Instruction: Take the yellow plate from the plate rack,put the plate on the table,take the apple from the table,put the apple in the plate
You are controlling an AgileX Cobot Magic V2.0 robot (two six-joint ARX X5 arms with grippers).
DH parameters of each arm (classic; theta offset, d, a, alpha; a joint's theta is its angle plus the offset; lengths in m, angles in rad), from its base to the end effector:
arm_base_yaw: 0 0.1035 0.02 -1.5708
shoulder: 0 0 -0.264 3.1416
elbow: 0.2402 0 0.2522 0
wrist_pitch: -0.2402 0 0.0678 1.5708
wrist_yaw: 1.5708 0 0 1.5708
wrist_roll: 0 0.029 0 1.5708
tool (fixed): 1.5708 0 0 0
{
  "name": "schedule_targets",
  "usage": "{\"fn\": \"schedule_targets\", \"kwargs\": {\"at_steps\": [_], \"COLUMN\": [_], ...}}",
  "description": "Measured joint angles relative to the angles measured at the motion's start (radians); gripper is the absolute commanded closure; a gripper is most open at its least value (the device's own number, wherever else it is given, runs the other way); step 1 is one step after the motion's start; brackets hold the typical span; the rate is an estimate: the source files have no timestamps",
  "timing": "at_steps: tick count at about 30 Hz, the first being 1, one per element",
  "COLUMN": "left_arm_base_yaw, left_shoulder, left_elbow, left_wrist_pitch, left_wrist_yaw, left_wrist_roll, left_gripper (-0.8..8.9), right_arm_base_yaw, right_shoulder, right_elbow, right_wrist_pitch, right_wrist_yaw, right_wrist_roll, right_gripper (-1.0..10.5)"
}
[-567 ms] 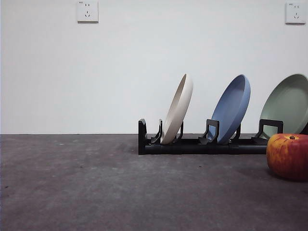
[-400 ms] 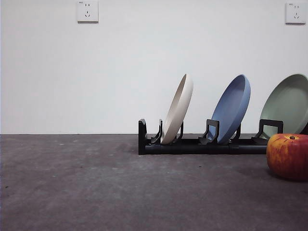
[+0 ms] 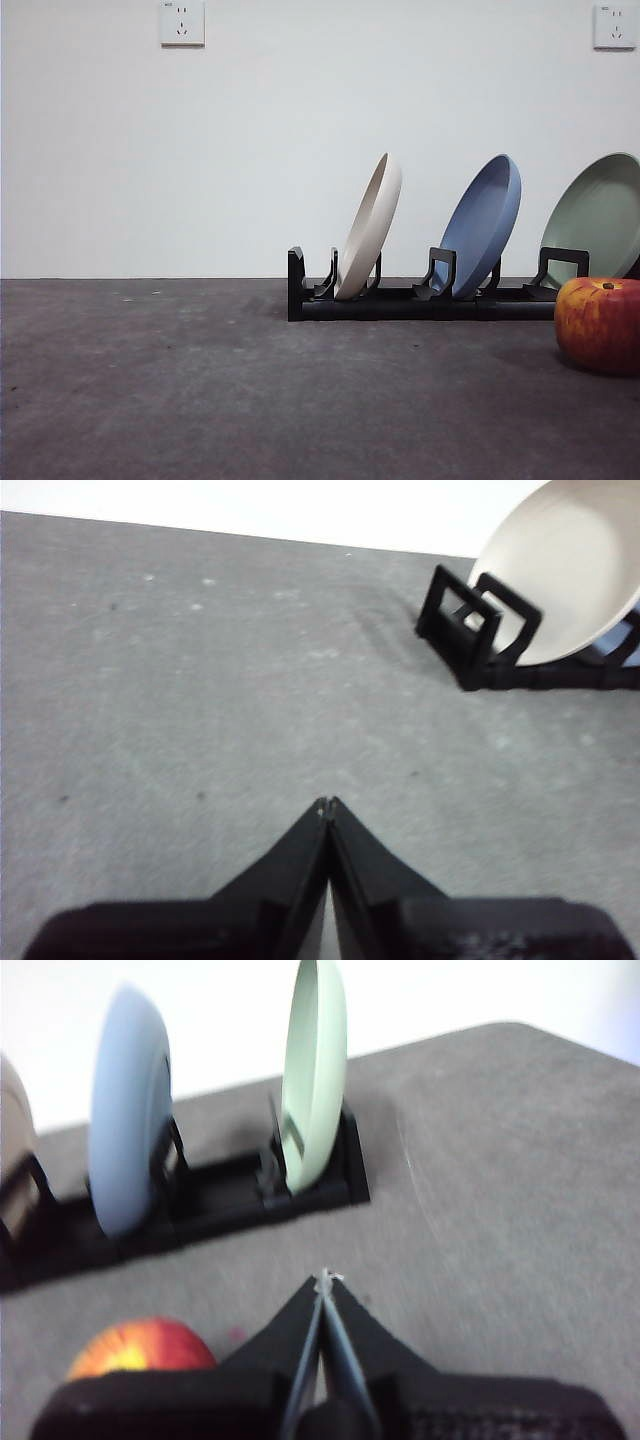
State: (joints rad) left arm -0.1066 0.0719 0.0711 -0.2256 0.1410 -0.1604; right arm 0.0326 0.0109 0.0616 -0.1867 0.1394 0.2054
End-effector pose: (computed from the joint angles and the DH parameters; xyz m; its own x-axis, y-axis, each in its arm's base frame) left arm 0.0948 -0.0142 0.1606 0.9444 -0.2424 -0.2222 0.2028 0.9613 -0.1868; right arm 0.0933 -0.0010 0.1656 0.9852 -0.1069 -0.1343 0.1307 0.9743 0.1836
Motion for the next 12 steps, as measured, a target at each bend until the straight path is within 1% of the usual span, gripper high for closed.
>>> {"fn": "schedule_targets", "kwargs": {"at_steps": [5, 8, 12], "left_arm_base_yaw": [0.000, 0.000, 0.000], "left_shoulder": [0.039, 0.087, 0.174], "left_elbow": [0.098, 0.164, 0.278], "left_wrist_pitch": [-0.001, -0.014, -0.060], "left_wrist_yaw": [0.031, 0.048, 0.095], "left_wrist_roll": [-0.012, -0.017, -0.017], "left_gripper": [8.20, 8.20, 8.20], "right_arm_base_yaw": [0.000, 0.000, 0.000], "right_shoulder": [0.018, 0.063, 0.151], "right_elbow": [0.106, 0.179, 0.306], "right_wrist_pitch": [0.004, -0.017, -0.114], "right_wrist_yaw": [-0.016, -0.071, -0.140], "right_wrist_roll": [0.040, 0.050, 0.053], "right_gripper": [9.6, 9.6, 9.6]}}
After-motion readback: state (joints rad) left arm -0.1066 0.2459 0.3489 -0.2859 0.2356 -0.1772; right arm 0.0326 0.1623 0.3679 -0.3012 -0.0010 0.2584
